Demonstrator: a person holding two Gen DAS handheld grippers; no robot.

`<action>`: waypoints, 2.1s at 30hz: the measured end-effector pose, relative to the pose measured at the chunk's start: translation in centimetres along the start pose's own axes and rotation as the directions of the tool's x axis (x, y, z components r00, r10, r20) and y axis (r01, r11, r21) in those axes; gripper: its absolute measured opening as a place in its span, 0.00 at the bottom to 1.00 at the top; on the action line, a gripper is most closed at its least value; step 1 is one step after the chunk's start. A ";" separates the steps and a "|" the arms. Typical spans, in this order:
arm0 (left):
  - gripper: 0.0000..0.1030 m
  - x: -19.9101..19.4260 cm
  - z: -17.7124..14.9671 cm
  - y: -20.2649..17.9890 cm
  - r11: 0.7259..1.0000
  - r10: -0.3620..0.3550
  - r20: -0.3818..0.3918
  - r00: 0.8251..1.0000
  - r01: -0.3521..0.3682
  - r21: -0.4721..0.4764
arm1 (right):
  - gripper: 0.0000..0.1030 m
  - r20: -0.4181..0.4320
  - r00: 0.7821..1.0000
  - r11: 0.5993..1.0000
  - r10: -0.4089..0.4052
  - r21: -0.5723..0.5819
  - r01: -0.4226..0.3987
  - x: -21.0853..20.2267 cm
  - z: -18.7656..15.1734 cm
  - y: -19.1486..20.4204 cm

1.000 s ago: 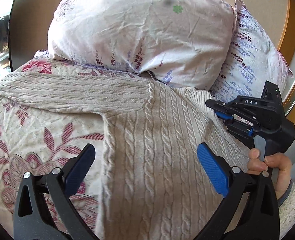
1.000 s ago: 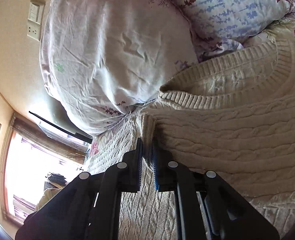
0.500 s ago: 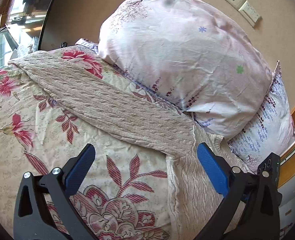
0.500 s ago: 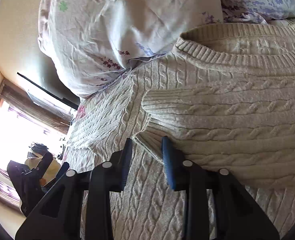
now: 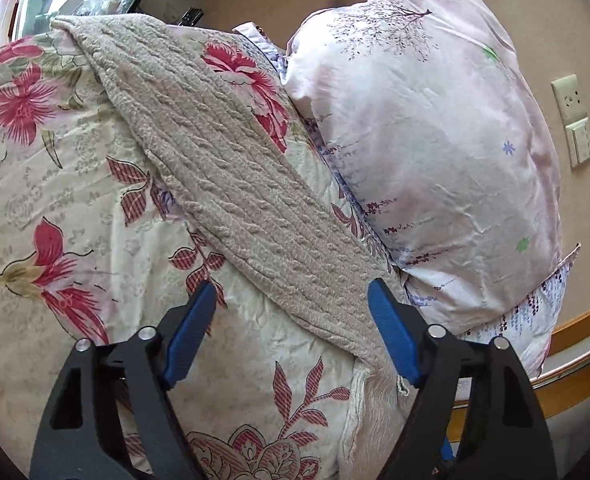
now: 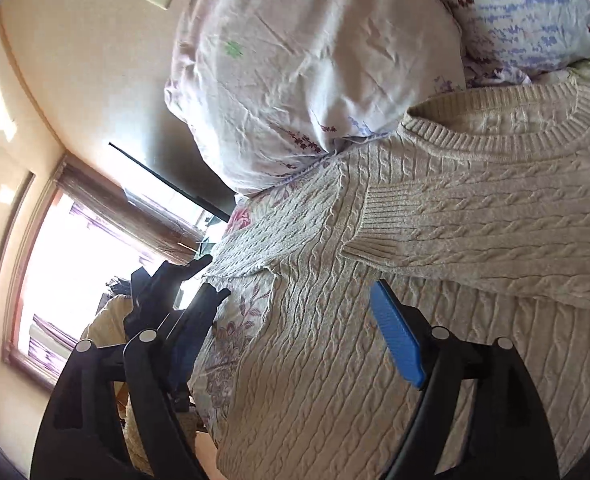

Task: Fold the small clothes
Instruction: 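Grasp the other sleeve with the left gripper and fold it across the body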

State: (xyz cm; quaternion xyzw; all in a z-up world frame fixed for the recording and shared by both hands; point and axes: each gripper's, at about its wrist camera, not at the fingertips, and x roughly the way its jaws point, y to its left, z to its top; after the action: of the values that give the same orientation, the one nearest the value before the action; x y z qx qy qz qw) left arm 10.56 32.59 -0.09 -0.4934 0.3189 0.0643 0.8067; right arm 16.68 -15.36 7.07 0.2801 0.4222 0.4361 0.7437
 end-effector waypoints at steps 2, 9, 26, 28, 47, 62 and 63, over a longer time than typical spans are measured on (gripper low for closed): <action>0.61 0.2 0.8 0.5 0.999 0.019 0.019 1.000 -0.019 -0.038 | 0.78 0.038 0.999 0.998 0.031 -0.048 -0.029 -1.3 -0.4 -0.2; 0.28 0.3 3.3 2.8 0.980 0.065 0.076 0.995 -0.049 -0.193 | 0.78 0.064 0.998 0.996 0.020 -0.089 -0.015 -0.8 -0.9 -0.8; 0.05 1.4 -2.0 -13.4 0.945 -0.314 0.019 0.949 0.311 0.099 | 0.78 0.338 0.936 0.991 -0.099 -0.048 0.123 -7.8 0.2 -2.8; 0.05 2.5 -4.7 -16.6 0.914 -0.374 -0.043 0.927 0.376 0.153 | 0.78 0.364 0.923 0.989 -0.122 -0.029 0.142 -8.4 0.3 -3.1; 0.52 11.9 -16.2 -16.6 0.955 -0.243 -0.307 0.920 0.283 0.093 | 0.78 0.393 0.899 0.981 -0.194 0.061 0.185 -9.7 0.8 -5.1; 0.08 11.9 -13.0 -18.0 0.985 -0.174 -0.134 0.976 0.174 -0.014 | 0.78 0.513 0.825 0.970 -0.237 0.082 0.228 -12.8 0.4 -4.5; 0.08 11.9 -13.5 -19.3 0.979 -0.196 -0.143 0.970 0.202 0.026 | 0.78 0.539 0.805 0.967 -0.248 0.084 0.242 -13.4 0.3 -4.3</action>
State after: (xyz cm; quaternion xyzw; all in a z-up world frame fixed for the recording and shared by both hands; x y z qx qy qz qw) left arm 21.89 9.02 3.42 -0.5097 0.3248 -0.0583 0.7945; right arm 15.19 -29.22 8.97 0.3398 0.2280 0.2366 0.8812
